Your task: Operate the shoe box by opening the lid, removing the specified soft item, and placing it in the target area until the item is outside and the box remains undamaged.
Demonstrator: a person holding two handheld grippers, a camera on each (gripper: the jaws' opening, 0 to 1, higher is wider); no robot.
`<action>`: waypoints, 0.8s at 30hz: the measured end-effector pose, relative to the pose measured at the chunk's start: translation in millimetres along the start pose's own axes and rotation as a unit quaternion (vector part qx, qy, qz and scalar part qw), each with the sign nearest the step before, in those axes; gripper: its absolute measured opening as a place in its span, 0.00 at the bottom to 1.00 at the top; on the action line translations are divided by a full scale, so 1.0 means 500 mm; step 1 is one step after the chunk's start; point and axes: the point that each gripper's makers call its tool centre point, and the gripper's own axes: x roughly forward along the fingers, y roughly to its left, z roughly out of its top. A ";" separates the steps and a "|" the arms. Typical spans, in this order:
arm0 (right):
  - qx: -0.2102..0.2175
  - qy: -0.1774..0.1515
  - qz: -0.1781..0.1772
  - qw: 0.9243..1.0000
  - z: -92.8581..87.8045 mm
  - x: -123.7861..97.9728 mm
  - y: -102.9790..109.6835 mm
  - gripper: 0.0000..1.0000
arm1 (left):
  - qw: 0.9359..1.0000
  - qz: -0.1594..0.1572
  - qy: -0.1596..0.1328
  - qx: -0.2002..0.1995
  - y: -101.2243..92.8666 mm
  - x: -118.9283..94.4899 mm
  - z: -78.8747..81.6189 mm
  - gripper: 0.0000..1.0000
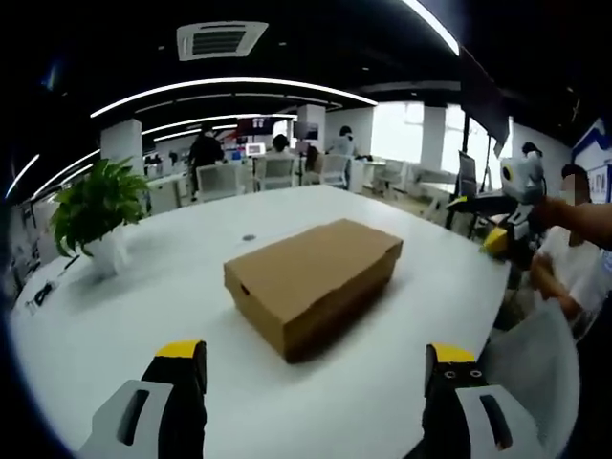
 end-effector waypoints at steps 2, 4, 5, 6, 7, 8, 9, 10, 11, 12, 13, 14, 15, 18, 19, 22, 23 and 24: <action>-0.006 0.002 0.004 1.000 -0.001 0.006 -0.007 0.94 | 1.000 0.002 0.002 0.003 -0.001 0.009 -0.003 0.95; -0.007 0.000 0.008 1.000 0.001 0.011 -0.013 0.94 | 1.000 0.003 0.002 0.000 0.004 0.016 -0.009 0.95; -0.008 0.001 0.011 1.000 0.000 0.015 -0.016 0.94 | 1.000 0.004 0.000 -0.004 0.006 0.019 -0.009 0.94; -0.009 0.002 0.013 1.000 0.000 0.017 -0.018 0.94 | 1.000 0.005 -0.002 -0.010 0.008 0.022 -0.010 0.94; -0.012 0.003 0.015 1.000 -0.001 0.020 -0.019 0.94 | 1.000 0.007 -0.002 -0.012 0.012 0.025 -0.012 0.94; -0.013 0.004 0.016 1.000 -0.002 0.023 -0.021 0.94 | 1.000 0.008 -0.002 -0.014 0.016 0.028 -0.015 0.94; -0.015 0.006 0.019 1.000 -0.004 0.027 -0.024 0.93 | 1.000 0.009 -0.003 -0.015 0.014 0.028 -0.013 0.94; -0.016 0.007 0.021 1.000 -0.006 0.031 -0.026 0.93 | 1.000 0.010 -0.003 -0.016 0.015 0.030 -0.013 0.93; -0.017 0.007 0.023 1.000 -0.007 0.034 -0.028 0.93 | 1.000 0.011 -0.003 -0.016 0.018 0.034 -0.015 0.93; -0.019 0.006 0.026 0.999 -0.008 0.040 -0.030 0.92 | 1.000 0.012 -0.003 -0.015 0.019 0.036 -0.017 0.93; -0.019 0.006 0.028 0.999 -0.009 0.043 -0.031 0.91 | 1.000 0.014 -0.002 -0.014 0.022 0.039 -0.018 0.92; -0.021 0.004 0.032 0.999 -0.009 0.049 -0.033 0.90 | 1.000 0.018 -0.002 -0.012 0.026 0.042 -0.019 0.92; -0.022 0.003 0.034 0.999 -0.009 0.054 -0.035 0.89 | 1.000 0.021 -0.003 -0.011 0.024 0.044 -0.016 0.92; -0.029 0.005 0.043 0.999 -0.012 0.069 -0.038 0.86 | 0.999 0.028 -0.003 -0.017 0.036 0.053 -0.018 0.89; -0.032 0.006 0.044 0.999 -0.013 0.074 -0.041 0.85 | 0.999 0.030 -0.004 -0.019 0.039 0.056 -0.019 0.88; -0.042 0.011 0.051 0.998 -0.018 0.088 -0.050 0.82 | 0.999 0.036 -0.004 -0.021 0.043 0.068 -0.021 0.84; -0.043 0.011 0.052 0.998 -0.018 0.092 -0.053 0.80 | 0.999 0.037 -0.004 -0.020 0.042 0.073 -0.020 0.84; -0.044 0.011 0.053 0.998 -0.019 0.098 -0.058 0.79 | 0.999 0.038 -0.003 -0.019 0.042 0.077 -0.020 0.83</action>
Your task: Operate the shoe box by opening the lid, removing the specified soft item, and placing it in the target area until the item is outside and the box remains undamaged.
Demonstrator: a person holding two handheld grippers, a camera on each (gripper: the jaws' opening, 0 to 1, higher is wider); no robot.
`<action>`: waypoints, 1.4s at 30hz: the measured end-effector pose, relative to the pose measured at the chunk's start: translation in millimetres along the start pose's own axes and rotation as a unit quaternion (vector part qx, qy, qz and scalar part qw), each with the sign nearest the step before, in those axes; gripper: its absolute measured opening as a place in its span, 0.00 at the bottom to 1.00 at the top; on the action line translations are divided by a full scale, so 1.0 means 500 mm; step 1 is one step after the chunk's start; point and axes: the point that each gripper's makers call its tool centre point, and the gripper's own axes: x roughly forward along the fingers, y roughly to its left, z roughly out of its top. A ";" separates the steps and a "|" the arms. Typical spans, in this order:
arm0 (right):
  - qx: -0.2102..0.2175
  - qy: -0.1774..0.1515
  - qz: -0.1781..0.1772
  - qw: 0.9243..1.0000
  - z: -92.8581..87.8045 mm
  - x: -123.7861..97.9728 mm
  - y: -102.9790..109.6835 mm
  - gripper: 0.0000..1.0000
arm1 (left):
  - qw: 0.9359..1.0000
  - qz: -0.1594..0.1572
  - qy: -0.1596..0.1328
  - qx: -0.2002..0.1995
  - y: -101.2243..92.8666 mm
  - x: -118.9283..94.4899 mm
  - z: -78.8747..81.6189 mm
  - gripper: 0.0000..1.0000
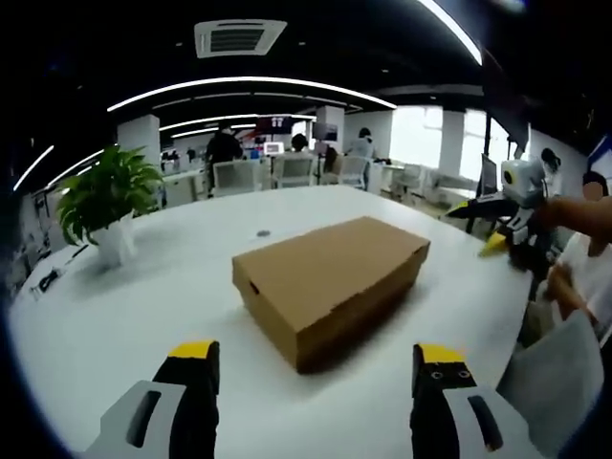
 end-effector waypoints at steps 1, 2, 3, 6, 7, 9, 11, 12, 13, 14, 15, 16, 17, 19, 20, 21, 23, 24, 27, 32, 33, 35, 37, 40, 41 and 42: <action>-0.002 0.000 0.002 1.000 -0.001 0.004 -0.003 0.78 | 1.000 0.000 0.000 0.000 0.003 0.005 -0.003 0.83; -0.004 0.001 0.003 1.000 -0.003 0.010 -0.009 0.75 | 1.000 -0.001 0.001 0.000 0.004 0.010 -0.004 0.82; -0.003 0.002 0.003 1.000 -0.004 0.013 -0.013 0.74 | 1.000 -0.003 0.000 -0.001 0.001 0.015 -0.003 0.81; 0.003 -0.002 0.006 1.000 -0.005 0.025 -0.025 0.69 | 1.000 -0.005 0.002 0.001 -0.007 0.027 -0.003 0.79; 0.004 -0.004 0.006 1.000 -0.006 0.030 -0.031 0.67 | 1.000 -0.004 0.005 0.003 -0.004 0.034 -0.009 0.78; 0.008 -0.003 0.006 1.000 -0.008 0.039 -0.035 0.63 | 1.000 -0.001 0.007 -0.001 -0.001 0.044 -0.015 0.76; 0.012 0.003 0.006 1.000 -0.014 0.049 -0.039 0.60 | 1.000 0.001 0.012 -0.006 0.002 0.051 -0.020 0.74; 0.010 0.005 0.007 1.000 -0.017 0.052 -0.039 0.59 | 1.000 0.002 0.014 -0.008 0.003 0.055 -0.022 0.73; 0.009 0.007 0.009 1.000 -0.019 0.055 -0.040 0.58 | 1.000 0.004 0.014 -0.007 0.000 0.055 -0.020 0.73; 0.009 0.010 0.011 1.000 -0.025 0.060 -0.041 0.58 | 1.000 0.007 0.014 -0.007 -0.003 0.057 -0.018 0.72; 0.008 0.014 0.012 1.000 -0.029 0.064 -0.042 0.58 | 1.000 0.008 0.014 -0.007 -0.002 0.059 -0.019 0.71; 0.007 0.019 0.014 1.000 -0.035 0.068 -0.044 0.58 | 1.000 0.011 0.014 -0.009 -0.001 0.063 -0.019 0.70; 0.006 0.021 0.015 1.000 -0.038 0.071 -0.045 0.57 | 1.000 0.012 0.015 -0.010 -0.002 0.064 -0.018 0.69; 0.006 0.025 0.018 0.999 -0.048 0.078 -0.053 0.56 | 1.000 0.016 0.016 -0.012 0.000 0.070 -0.019 0.68; 0.007 0.028 0.019 0.999 -0.051 0.083 -0.054 0.56 | 1.000 0.019 0.016 -0.013 0.003 0.074 -0.020 0.67; 0.006 0.030 0.020 0.999 -0.053 0.086 -0.054 0.55 | 1.000 0.021 0.016 -0.015 0.007 0.079 -0.022 0.66; 0.004 0.035 0.020 0.999 -0.063 0.095 -0.063 0.53 | 0.999 0.022 0.016 -0.017 0.008 0.088 -0.022 0.64; 0.002 0.039 0.016 0.999 -0.064 0.098 -0.064 0.52 | 0.999 0.023 0.016 -0.017 0.008 0.093 -0.021 0.63; 0.001 0.038 0.014 0.999 -0.063 0.106 -0.067 0.49 | 0.999 0.028 0.021 -0.015 0.012 0.107 -0.021 0.62; -0.003 0.042 0.020 0.999 -0.063 0.120 -0.068 0.47 | 0.999 0.033 0.022 -0.016 0.010 0.122 -0.017 0.60; -0.004 0.042 0.020 0.999 -0.062 0.122 -0.070 0.46 | 0.999 0.035 0.023 -0.016 0.012 0.124 -0.017 0.60; -0.004 0.041 0.020 0.999 -0.060 0.125 -0.071 0.45 | 0.999 0.035 0.025 -0.017 0.013 0.127 -0.018 0.59; -0.008 0.045 0.019 0.999 -0.062 0.128 -0.074 0.43 | 0.999 0.036 0.029 -0.019 0.012 0.132 -0.021 0.59; -0.011 0.048 0.018 0.999 -0.063 0.130 -0.074 0.39 | 0.998 0.038 0.033 -0.023 0.014 0.138 -0.028 0.57; -0.013 0.051 0.019 0.998 -0.064 0.130 -0.074 0.38 | 0.998 0.038 0.034 -0.023 0.012 0.139 -0.028 0.56; -0.013 0.053 0.017 0.998 -0.064 0.131 -0.074 0.36 | 0.998 0.038 0.036 -0.022 0.010 0.141 -0.029 0.55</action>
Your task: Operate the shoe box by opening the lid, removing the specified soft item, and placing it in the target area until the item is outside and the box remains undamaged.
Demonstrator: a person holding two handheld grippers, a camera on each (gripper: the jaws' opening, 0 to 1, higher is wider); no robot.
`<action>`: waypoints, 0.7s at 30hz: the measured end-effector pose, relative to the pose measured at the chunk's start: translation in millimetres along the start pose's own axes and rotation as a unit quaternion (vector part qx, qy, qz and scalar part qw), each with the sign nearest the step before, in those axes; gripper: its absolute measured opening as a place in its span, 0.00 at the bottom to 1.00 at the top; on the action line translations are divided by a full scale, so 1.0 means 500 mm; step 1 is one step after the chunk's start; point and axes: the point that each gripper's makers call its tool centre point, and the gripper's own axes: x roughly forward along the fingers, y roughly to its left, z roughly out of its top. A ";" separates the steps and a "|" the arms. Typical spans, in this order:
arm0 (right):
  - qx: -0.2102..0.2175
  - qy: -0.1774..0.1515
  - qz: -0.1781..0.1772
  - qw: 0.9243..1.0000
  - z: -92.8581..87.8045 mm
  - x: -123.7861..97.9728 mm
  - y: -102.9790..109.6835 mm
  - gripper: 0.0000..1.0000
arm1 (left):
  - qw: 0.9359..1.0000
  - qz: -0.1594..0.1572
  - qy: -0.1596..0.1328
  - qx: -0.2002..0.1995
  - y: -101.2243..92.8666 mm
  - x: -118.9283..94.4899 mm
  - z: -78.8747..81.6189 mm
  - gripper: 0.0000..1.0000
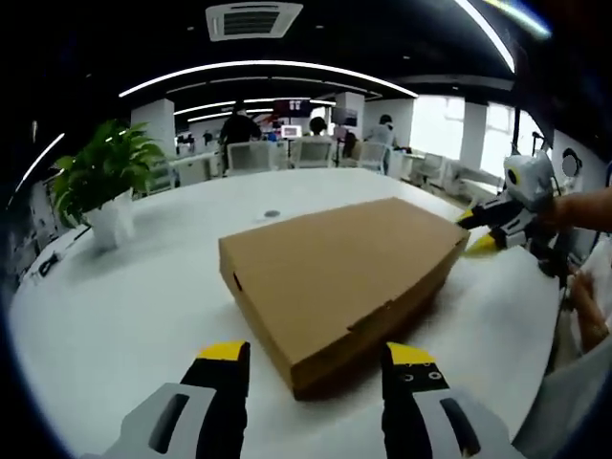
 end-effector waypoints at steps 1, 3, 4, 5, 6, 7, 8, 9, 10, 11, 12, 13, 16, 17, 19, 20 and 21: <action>0.001 0.001 -0.001 1.000 0.000 0.000 -0.001 0.35 | 1.000 -0.001 0.000 0.001 0.000 0.003 -0.003 0.54; 0.002 0.003 0.002 1.000 -0.001 0.002 -0.001 0.35 | 1.000 -0.002 0.000 -0.001 -0.001 0.005 -0.003 0.54; 0.002 0.003 0.003 1.000 -0.003 0.003 -0.004 0.34 | 1.000 -0.002 0.000 -0.003 -0.002 0.006 -0.003 0.54; 0.002 0.004 0.005 1.000 -0.005 0.005 -0.005 0.34 | 1.000 -0.002 0.000 -0.004 -0.003 0.006 -0.003 0.53; 0.001 0.005 0.006 1.000 -0.005 0.005 -0.003 0.33 | 1.000 -0.002 0.000 -0.003 -0.004 0.006 -0.002 0.53; -0.001 0.005 0.008 1.000 -0.006 0.006 -0.001 0.32 | 1.000 -0.003 -0.001 -0.003 -0.004 0.006 -0.002 0.52; -0.002 0.006 0.008 1.000 -0.007 0.008 -0.003 0.33 | 1.000 -0.003 -0.002 -0.003 -0.005 0.006 -0.001 0.51; -0.003 0.007 0.008 1.000 -0.008 0.009 -0.004 0.33 | 1.000 -0.004 -0.003 -0.002 -0.006 0.006 0.001 0.51; -0.002 0.007 0.008 1.000 -0.007 0.008 -0.002 0.33 | 1.000 -0.002 -0.003 -0.003 -0.006 0.006 0.002 0.51; -0.002 0.007 0.008 1.000 -0.007 0.008 -0.002 0.33 | 1.000 -0.002 -0.003 -0.004 -0.005 0.007 0.002 0.50; -0.002 0.007 0.008 1.000 -0.007 0.008 -0.002 0.33 | 1.000 0.000 -0.002 -0.006 -0.003 0.007 0.002 0.49; -0.001 0.007 0.008 1.000 -0.007 0.008 -0.001 0.33 | 1.000 0.001 -0.002 -0.007 -0.002 0.007 0.001 0.48; 0.005 0.008 0.007 1.000 -0.004 0.006 0.004 0.32 | 1.000 0.003 0.000 -0.009 0.003 0.007 0.001 0.46; 0.007 0.009 0.006 1.000 -0.004 0.006 0.004 0.32 | 1.000 0.003 0.000 -0.010 0.003 0.007 0.001 0.45; 0.010 0.009 0.006 1.000 -0.004 0.006 0.005 0.32 | 1.000 0.004 0.000 -0.010 0.005 0.007 0.001 0.43; 0.013 0.009 0.005 1.000 -0.004 0.005 0.005 0.31 | 1.000 0.003 0.000 -0.009 0.004 0.007 0.001 0.43; 0.014 0.009 0.005 1.000 -0.004 0.005 0.006 0.31 | 1.000 0.003 0.000 -0.008 0.005 0.007 0.001 0.43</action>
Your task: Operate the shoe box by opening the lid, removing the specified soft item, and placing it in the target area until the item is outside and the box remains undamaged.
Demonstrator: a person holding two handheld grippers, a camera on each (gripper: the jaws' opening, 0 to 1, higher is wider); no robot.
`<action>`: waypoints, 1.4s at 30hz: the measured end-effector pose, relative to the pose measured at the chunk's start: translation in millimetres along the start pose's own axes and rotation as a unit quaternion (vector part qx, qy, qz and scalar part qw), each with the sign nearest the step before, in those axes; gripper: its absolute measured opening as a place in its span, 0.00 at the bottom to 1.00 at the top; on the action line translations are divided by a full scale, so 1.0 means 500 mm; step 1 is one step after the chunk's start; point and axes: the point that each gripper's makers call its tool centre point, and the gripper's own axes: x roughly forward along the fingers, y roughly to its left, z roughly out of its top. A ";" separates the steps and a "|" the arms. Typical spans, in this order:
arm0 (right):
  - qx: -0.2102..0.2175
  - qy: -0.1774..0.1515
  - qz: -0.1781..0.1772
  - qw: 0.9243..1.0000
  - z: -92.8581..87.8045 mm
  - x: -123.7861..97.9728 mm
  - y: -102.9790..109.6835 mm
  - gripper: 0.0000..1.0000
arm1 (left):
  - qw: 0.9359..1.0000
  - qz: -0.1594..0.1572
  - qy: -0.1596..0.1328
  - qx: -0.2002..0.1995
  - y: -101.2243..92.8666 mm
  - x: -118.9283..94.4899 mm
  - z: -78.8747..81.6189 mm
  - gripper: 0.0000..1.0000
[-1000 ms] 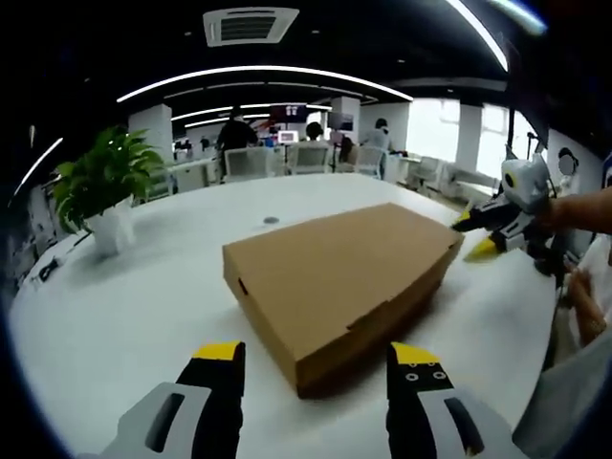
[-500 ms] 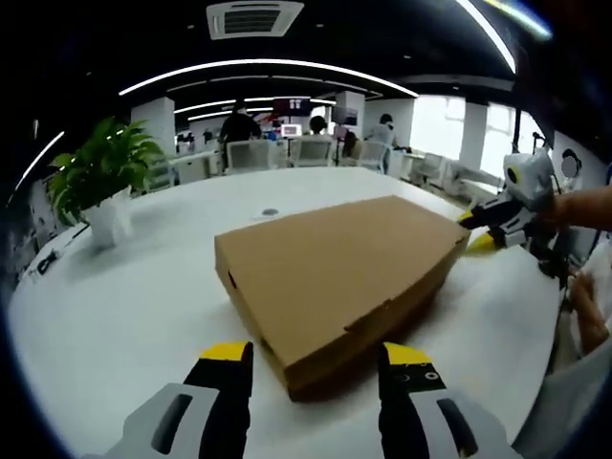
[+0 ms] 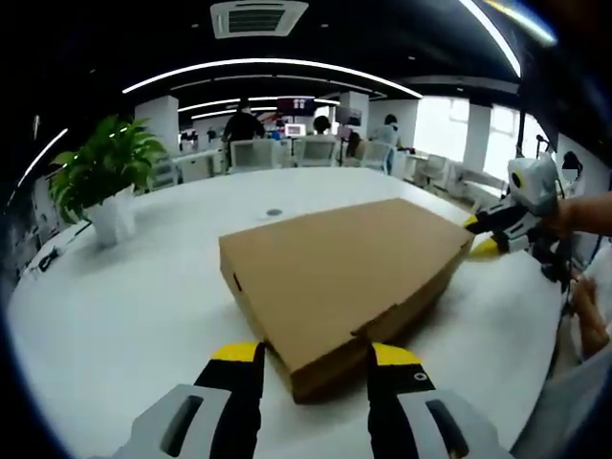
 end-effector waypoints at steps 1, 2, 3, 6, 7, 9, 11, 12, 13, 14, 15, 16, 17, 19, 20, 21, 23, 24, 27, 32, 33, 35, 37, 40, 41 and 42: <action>0.001 0.000 0.000 1.000 0.000 0.000 0.000 0.31 | 1.000 0.000 0.000 0.001 0.000 0.000 0.000 0.43; 0.002 0.000 -0.001 1.000 0.000 0.000 0.000 0.31 | 1.000 0.000 0.000 0.000 0.000 0.000 0.000 0.43; 0.003 0.001 -0.002 1.000 0.000 -0.001 0.000 0.31 | 1.000 0.000 -0.001 0.000 0.000 0.000 0.000 0.43; 0.008 0.001 -0.005 1.000 -0.001 0.000 0.000 0.31 | 1.000 0.000 -0.001 0.000 -0.001 0.000 0.000 0.42; 0.009 0.001 -0.006 1.000 -0.001 0.000 0.000 0.31 | 1.000 -0.001 -0.001 -0.001 -0.001 -0.001 0.001 0.42; 0.012 0.001 -0.008 1.000 -0.002 0.000 0.000 0.31 | 1.000 -0.004 -0.001 -0.003 0.000 -0.002 0.001 0.42; 0.013 0.001 -0.008 1.000 -0.002 0.000 0.000 0.31 | 1.000 -0.006 0.000 -0.005 0.003 -0.003 0.001 0.42; 0.011 0.000 -0.007 1.000 0.000 0.000 0.002 0.30 | 1.000 -0.006 0.001 -0.004 0.002 -0.004 0.001 0.42; 0.010 0.001 -0.007 1.000 -0.001 0.000 0.006 0.30 | 1.000 -0.007 0.001 -0.005 0.003 -0.005 0.001 0.42; 0.011 0.001 -0.007 1.000 -0.001 0.000 0.007 0.30 | 1.000 -0.007 0.001 -0.004 0.005 -0.007 0.000 0.41; 0.012 0.000 -0.007 1.000 0.000 -0.001 0.012 0.30 | 1.000 -0.008 0.001 -0.004 0.006 -0.008 -0.001 0.41; 0.012 0.000 -0.008 1.000 0.000 -0.001 0.015 0.30 | 1.000 -0.008 0.002 -0.004 0.009 -0.008 -0.002 0.41; 0.014 0.000 -0.008 1.000 0.001 0.000 0.017 0.30 | 1.000 -0.008 0.002 -0.004 0.010 -0.009 -0.002 0.41; 0.014 0.000 -0.009 1.000 0.003 0.000 0.023 0.30 | 1.000 -0.008 0.003 -0.004 0.012 -0.012 -0.003 0.41; 0.015 0.000 -0.009 1.000 0.004 0.001 0.026 0.30 | 1.000 -0.008 0.002 -0.003 0.010 -0.013 -0.002 0.41; 0.015 0.001 -0.009 1.000 0.003 0.000 0.024 0.30 | 1.000 -0.008 0.002 -0.003 0.011 -0.014 -0.002 0.41; 0.016 0.002 -0.010 1.000 0.004 0.001 0.028 0.30 | 1.000 -0.010 0.002 -0.003 0.015 -0.019 -0.003 0.41; 0.017 0.002 -0.010 1.000 0.004 0.002 0.031 0.30 | 1.000 -0.011 0.003 -0.003 0.014 -0.020 -0.003 0.41; 0.018 0.003 -0.011 1.000 0.005 0.003 0.035 0.30 | 1.000 -0.013 0.003 -0.002 0.019 -0.025 -0.005 0.41; 0.019 0.004 -0.012 1.000 0.009 0.006 0.052 0.30 | 1.000 -0.016 0.004 -0.001 0.028 -0.033 -0.009 0.41; 0.019 0.004 -0.012 1.000 0.011 0.006 0.057 0.30 | 1.000 -0.018 0.005 -0.002 0.031 -0.035 -0.010 0.41; 0.020 0.004 -0.012 1.000 0.013 0.007 0.062 0.30 | 1.000 -0.022 0.005 -0.003 0.038 -0.040 -0.013 0.41; 0.022 0.004 -0.012 1.000 0.015 0.008 0.069 0.30 | 1.000 -0.024 0.007 -0.002 0.040 -0.042 -0.013 0.41; 0.023 0.005 -0.014 1.000 0.018 0.011 0.076 0.30 | 1.000 -0.027 0.009 -0.001 0.046 -0.047 -0.015 0.41; 0.024 0.006 -0.014 1.000 0.018 0.011 0.078 0.30 | 1.000 -0.028 0.010 0.000 0.047 -0.048 -0.015 0.41; 0.025 0.006 -0.015 1.000 0.019 0.012 0.082 0.30 | 1.000 -0.029 0.010 0.000 0.052 -0.050 -0.018 0.41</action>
